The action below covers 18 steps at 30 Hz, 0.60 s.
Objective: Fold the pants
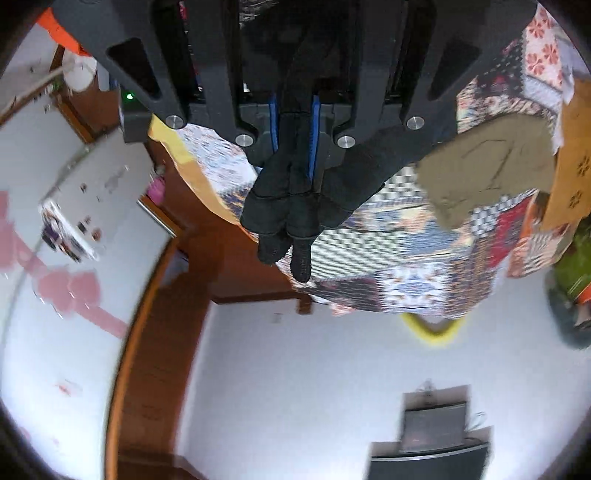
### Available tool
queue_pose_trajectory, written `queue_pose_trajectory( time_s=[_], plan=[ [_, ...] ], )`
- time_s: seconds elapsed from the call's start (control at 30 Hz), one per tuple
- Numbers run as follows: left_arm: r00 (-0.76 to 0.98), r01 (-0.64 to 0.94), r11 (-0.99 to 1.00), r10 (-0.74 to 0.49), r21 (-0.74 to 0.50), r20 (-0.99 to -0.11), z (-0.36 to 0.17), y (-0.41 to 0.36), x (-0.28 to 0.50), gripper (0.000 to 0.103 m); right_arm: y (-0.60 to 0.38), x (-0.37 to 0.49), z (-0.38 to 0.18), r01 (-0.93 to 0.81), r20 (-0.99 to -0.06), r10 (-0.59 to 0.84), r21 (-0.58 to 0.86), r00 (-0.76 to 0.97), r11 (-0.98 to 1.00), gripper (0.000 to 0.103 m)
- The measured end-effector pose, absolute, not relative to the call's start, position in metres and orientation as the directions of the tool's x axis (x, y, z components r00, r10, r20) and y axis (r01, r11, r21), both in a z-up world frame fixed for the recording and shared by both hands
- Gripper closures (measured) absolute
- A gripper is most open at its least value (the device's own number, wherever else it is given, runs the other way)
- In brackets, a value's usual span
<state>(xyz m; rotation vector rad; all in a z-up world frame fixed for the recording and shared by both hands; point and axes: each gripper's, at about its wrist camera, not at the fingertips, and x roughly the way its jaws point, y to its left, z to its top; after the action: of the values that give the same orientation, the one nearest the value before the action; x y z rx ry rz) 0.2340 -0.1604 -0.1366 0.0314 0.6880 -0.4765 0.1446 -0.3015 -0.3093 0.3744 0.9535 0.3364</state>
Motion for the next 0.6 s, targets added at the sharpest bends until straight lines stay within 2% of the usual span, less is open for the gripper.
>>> queue_pose_trajectory(
  time_s=[0.33, 0.6],
  plan=[
    [0.484, 0.558, 0.821, -0.440, -0.120, -0.757, -0.203, -0.209, 0.221, 0.091, -0.309, 0.144, -0.306, -0.110, -0.713, 0.441, 0.461, 0.545, 0.881, 0.055],
    [0.386, 0.594, 0.799, -0.388, -0.096, -0.837, -0.232, -0.220, 0.206, 0.088, -0.334, 0.129, -0.288, -0.055, -0.716, 0.356, 0.408, 0.600, 0.911, 0.055]
  ],
)
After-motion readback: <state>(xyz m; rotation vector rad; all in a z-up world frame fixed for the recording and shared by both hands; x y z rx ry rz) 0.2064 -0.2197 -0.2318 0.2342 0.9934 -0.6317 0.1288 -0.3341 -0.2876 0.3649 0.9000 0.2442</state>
